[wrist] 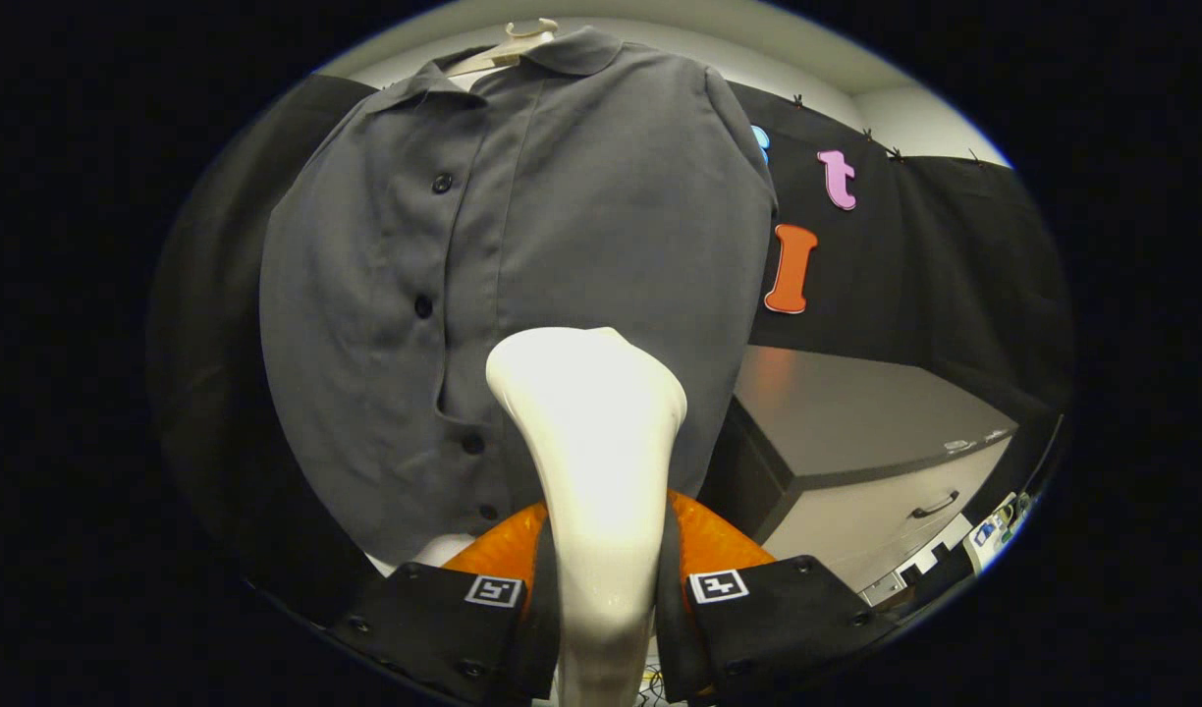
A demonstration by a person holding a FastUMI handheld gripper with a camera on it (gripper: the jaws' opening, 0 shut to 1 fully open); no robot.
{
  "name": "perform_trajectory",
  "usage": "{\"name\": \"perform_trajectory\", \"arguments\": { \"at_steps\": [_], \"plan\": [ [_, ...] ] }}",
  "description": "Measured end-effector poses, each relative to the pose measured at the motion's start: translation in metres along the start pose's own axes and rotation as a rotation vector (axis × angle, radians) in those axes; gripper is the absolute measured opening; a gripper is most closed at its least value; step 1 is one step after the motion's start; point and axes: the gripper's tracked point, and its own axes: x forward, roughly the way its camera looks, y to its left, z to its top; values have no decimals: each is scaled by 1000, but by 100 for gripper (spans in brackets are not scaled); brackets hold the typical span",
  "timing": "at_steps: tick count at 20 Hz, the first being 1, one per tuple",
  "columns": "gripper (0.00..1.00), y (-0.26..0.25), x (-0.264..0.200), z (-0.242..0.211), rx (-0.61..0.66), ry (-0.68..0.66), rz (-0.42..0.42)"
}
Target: Iron the clothes twice with a garment steamer, once on the left side and once on the right side.
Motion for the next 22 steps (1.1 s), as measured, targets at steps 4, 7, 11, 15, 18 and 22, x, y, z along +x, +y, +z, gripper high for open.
{"name": "perform_trajectory", "arguments": {
  "at_steps": [4, 7, 11, 15, 18, 22],
  "plan": [
    [48, -2, 4, -37, -9, 68, 5],
    [48, -5, 1, -40, -12, 81, -2],
    [48, -1, -18, 1, -20, -2, 11],
    [48, 10, -50, 79, -18, -165, 43],
    [48, 19, -66, 139, -21, -287, 78],
    [48, 59, -81, 203, 3, -395, 142]
  ]
}}
